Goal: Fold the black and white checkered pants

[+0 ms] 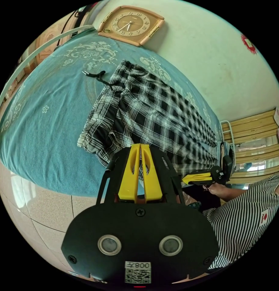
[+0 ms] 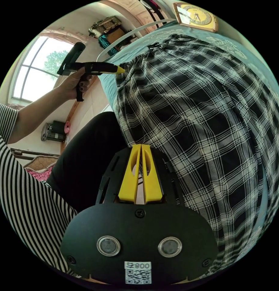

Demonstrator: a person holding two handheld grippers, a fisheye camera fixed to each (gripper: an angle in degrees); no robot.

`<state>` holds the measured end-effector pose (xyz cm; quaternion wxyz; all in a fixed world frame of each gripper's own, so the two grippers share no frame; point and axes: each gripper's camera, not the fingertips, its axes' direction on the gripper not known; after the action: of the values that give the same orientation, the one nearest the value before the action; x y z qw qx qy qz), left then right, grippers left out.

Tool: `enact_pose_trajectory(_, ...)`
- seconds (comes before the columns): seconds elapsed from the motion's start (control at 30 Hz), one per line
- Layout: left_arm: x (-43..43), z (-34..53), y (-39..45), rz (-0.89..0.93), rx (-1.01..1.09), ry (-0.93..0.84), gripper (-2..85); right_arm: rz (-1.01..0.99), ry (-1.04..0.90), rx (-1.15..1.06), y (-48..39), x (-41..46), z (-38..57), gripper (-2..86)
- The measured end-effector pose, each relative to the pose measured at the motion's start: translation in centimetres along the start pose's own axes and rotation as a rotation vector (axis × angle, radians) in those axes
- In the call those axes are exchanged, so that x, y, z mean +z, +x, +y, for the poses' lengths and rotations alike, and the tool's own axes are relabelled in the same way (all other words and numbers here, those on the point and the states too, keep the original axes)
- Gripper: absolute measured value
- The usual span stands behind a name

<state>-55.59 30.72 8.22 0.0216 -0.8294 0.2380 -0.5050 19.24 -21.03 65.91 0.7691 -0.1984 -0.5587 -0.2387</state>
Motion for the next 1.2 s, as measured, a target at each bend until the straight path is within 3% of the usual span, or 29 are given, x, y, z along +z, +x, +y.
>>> enact_pose_trajectory(0.1, 2.5, -1.5, 0.5, 0.005, 0.057, -0.030, 0.3, -0.055, -0.033, 0.045, -0.8, -1.0, -0.6, 0.2)
enact_pose_trajectory(0.23, 6.8, -2.9, 0.8, -0.019, 0.102, -0.071, 0.4, -0.103, 0.081, 0.154, -0.9, -4.9, 0.6, 0.2)
enact_pose_trajectory(0.47, 11.8, -7.3, -0.7, 0.082, 0.152, -0.057, 1.8, 0.001, 0.203, 0.265, 0.1, -10.8, 1.2, 0.3)
enact_pose_trajectory(0.7, 16.9, -16.2, -0.8, 0.058, 0.300, -0.062, 6.0, 0.163, 0.239, 0.172, 0.3, -14.5, -8.0, 2.2)
enact_pose_trajectory(1.07, 24.7, -26.3, -1.2, -0.262, 0.481, -0.129, 7.2, 0.317, 0.175, 0.101, 1.4, -17.3, -21.6, 6.6)
enact_pose_trajectory(1.2, 28.8, -28.8, -1.5, -0.342, 0.537, -0.228, 7.8, 0.367, 0.148, 0.080, 1.7, -17.9, -25.1, 7.4)
